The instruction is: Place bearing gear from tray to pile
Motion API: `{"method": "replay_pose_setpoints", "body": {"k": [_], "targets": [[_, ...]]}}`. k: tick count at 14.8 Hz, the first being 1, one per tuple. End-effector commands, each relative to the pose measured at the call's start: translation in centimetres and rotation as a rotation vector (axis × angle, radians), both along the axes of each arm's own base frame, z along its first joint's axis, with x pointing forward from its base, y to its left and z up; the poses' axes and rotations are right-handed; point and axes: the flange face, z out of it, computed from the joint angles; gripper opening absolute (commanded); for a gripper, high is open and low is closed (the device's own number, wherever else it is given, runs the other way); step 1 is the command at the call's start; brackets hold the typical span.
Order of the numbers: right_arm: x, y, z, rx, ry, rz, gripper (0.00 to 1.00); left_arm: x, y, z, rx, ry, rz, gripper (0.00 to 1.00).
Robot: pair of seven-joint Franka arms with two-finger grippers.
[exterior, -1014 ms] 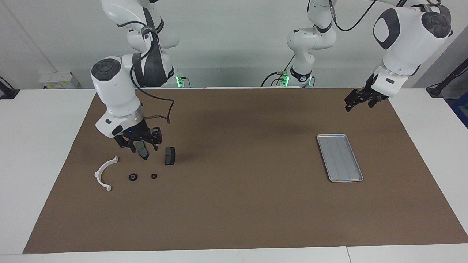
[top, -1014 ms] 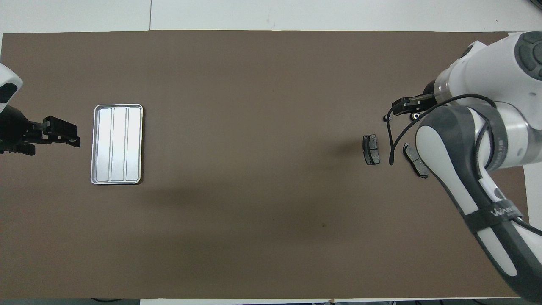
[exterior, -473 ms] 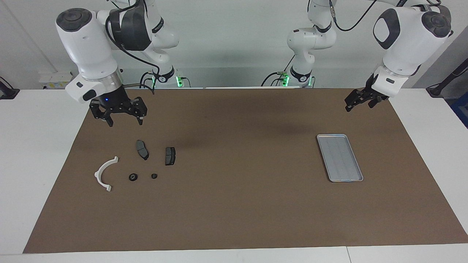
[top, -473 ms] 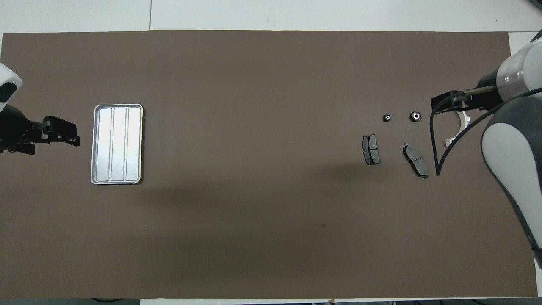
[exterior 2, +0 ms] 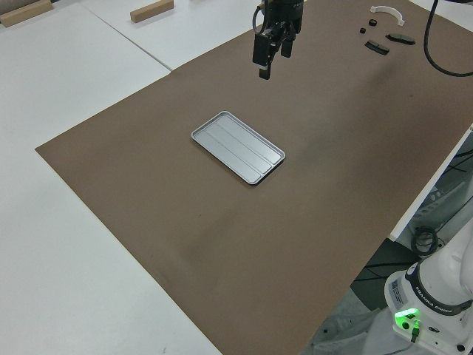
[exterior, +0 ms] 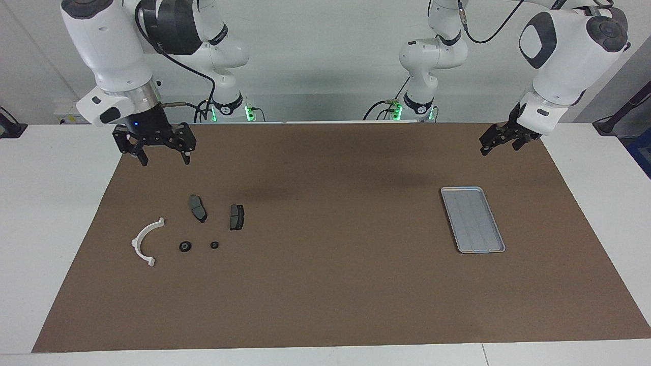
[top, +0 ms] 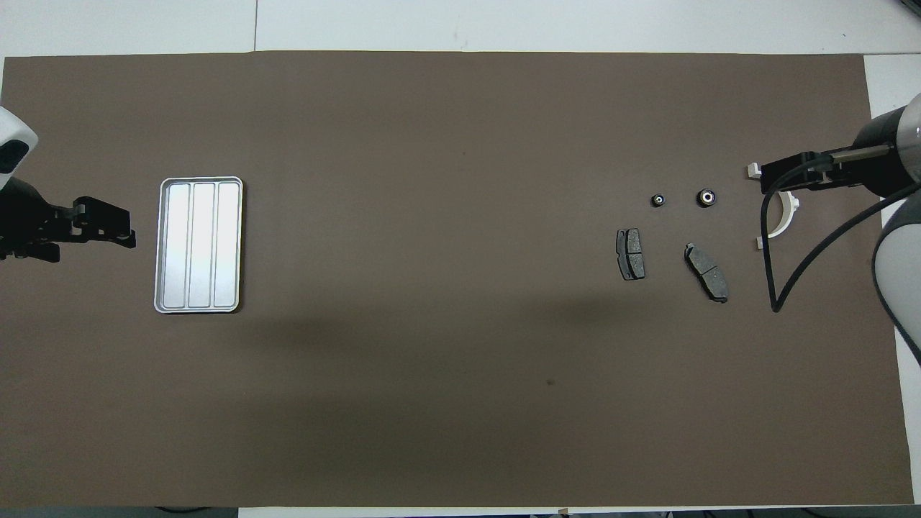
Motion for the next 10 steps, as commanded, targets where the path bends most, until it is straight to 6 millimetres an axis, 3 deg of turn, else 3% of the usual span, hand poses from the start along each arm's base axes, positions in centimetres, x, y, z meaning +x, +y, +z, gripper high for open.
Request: {"method": "replay_pose_setpoints", "body": {"k": [1, 5, 10], "targets": [[-0.4, -0.3, 1.6, 0.017, 0.019, -0.007, 1.0, -0.6, 0.2, 0.3, 0.016, -0.016, -0.011, 1.0], [-1.7, -1.0, 0.3, 0.014, 0.048, -0.016, 1.0, -0.6, 0.2, 0.3, 0.016, -0.019, -0.011, 1.0], [-3.1, -5.1, -1.4, 0.016, 0.094, -0.14, 1.0, -0.6, 0.2, 0.3, 0.016, -0.019, -0.011, 1.0]]}}
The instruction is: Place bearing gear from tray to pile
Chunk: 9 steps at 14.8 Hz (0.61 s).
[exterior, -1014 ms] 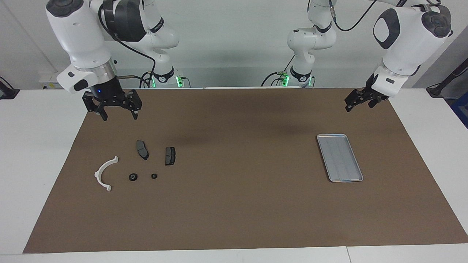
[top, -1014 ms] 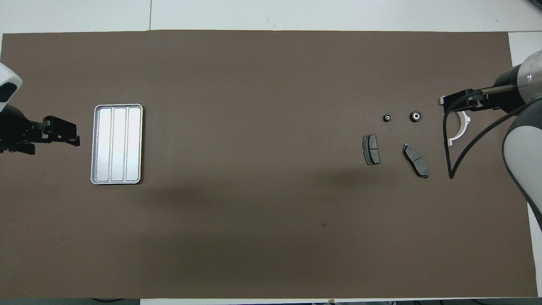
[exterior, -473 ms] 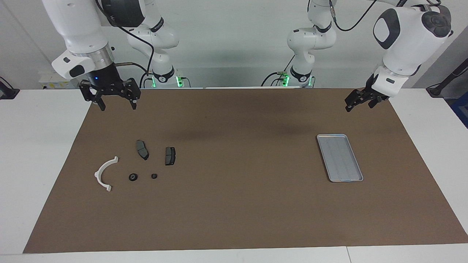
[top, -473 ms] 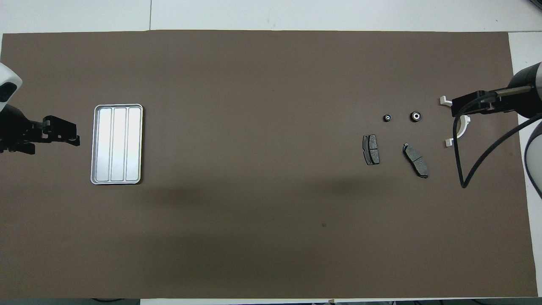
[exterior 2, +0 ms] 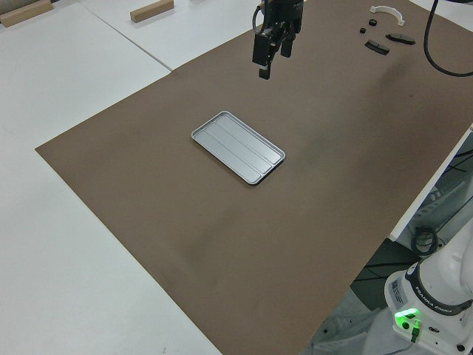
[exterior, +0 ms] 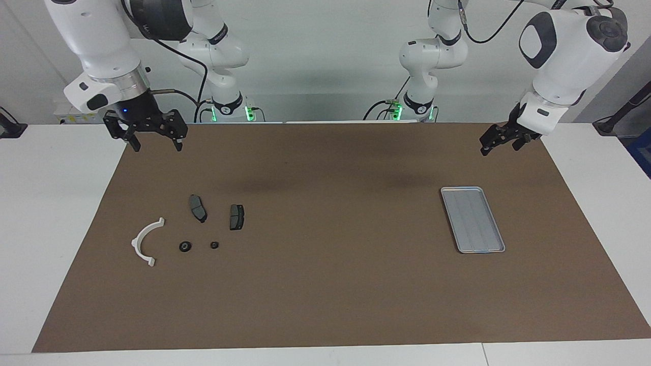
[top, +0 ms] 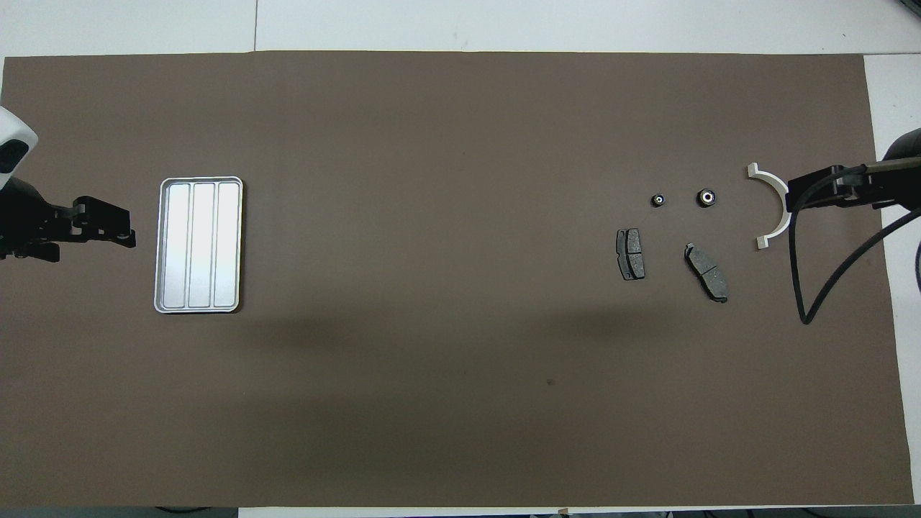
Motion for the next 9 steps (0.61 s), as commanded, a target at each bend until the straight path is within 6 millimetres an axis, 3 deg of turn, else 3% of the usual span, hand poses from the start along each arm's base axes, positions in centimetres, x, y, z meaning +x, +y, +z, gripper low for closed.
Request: {"method": "replay_pose_setpoints", "body": {"k": [1, 9], "targets": [[-2.02, -2.02, -0.95, 0.011, 0.021, -0.076, 1.0, -0.64, 0.1, 0.32, 0.016, -0.018, -0.013, 1.0], [-1.79, -1.88, -0.63, 0.016, -0.002, -0.071, 1.0, -0.63, 0.18, 0.32, 0.016, -0.018, -0.013, 1.0]]}}
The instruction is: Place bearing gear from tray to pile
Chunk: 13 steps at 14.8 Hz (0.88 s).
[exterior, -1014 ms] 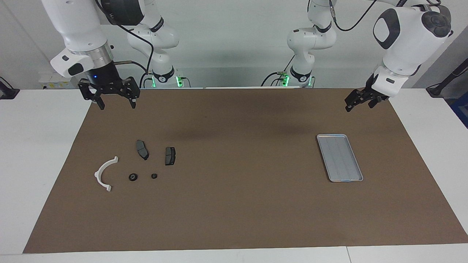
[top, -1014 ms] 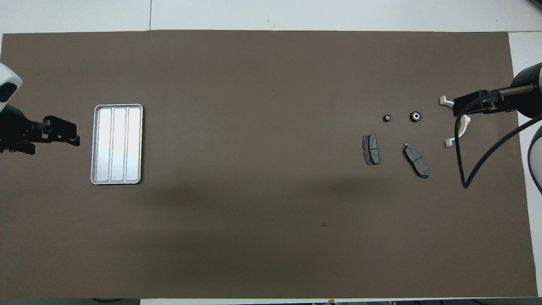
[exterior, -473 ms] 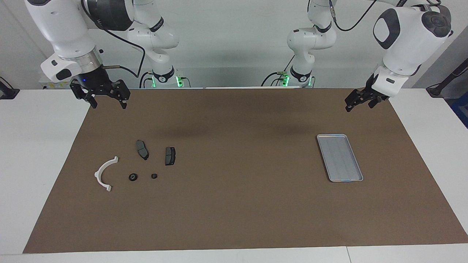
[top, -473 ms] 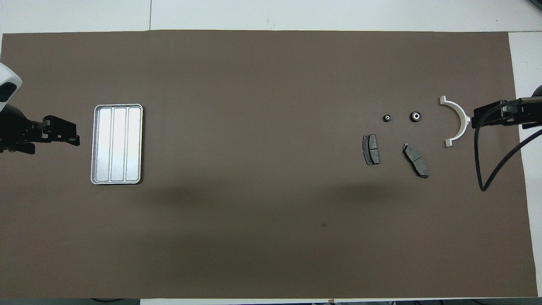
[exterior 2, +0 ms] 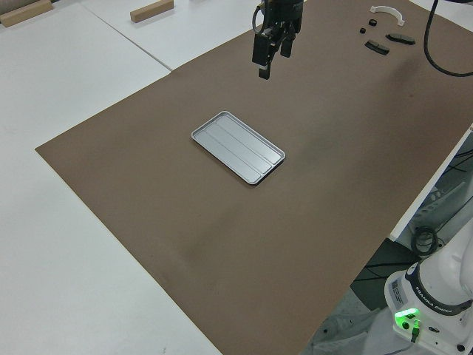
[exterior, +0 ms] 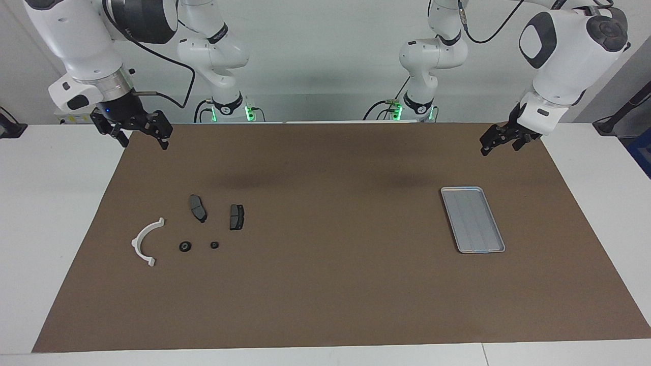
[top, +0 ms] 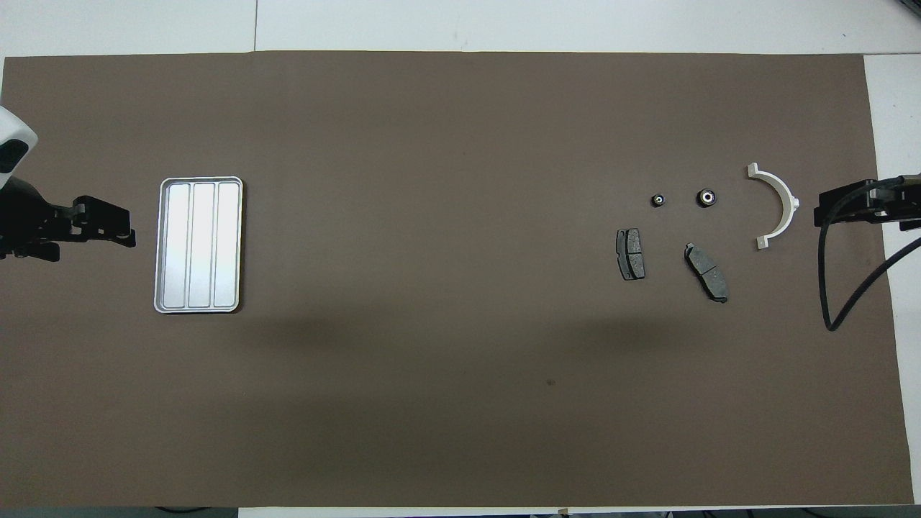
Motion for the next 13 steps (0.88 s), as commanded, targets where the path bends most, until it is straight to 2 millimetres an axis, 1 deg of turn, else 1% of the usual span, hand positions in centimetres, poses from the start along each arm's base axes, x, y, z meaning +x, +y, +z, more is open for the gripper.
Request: {"method": "replay_pose_setpoints", "body": {"k": [1, 6, 13], "targets": [[-0.61, 0.39, -0.02, 0.014, -0.016, -0.01, 1.0, -0.65, 0.18, 0.31, 0.016, -0.016, -0.013, 1.0], [-0.96, 1.25, -0.02, 0.014, -0.004, 0.01, 1.0, -0.65, 0.18, 0.31, 0.016, -0.016, -0.011, 1.0], [-0.99, 1.26, -0.04, 0.014, -0.001, 0.011, 1.0, -0.62, 0.18, 0.23, 0.016, -0.015, -0.011, 1.0]]}}
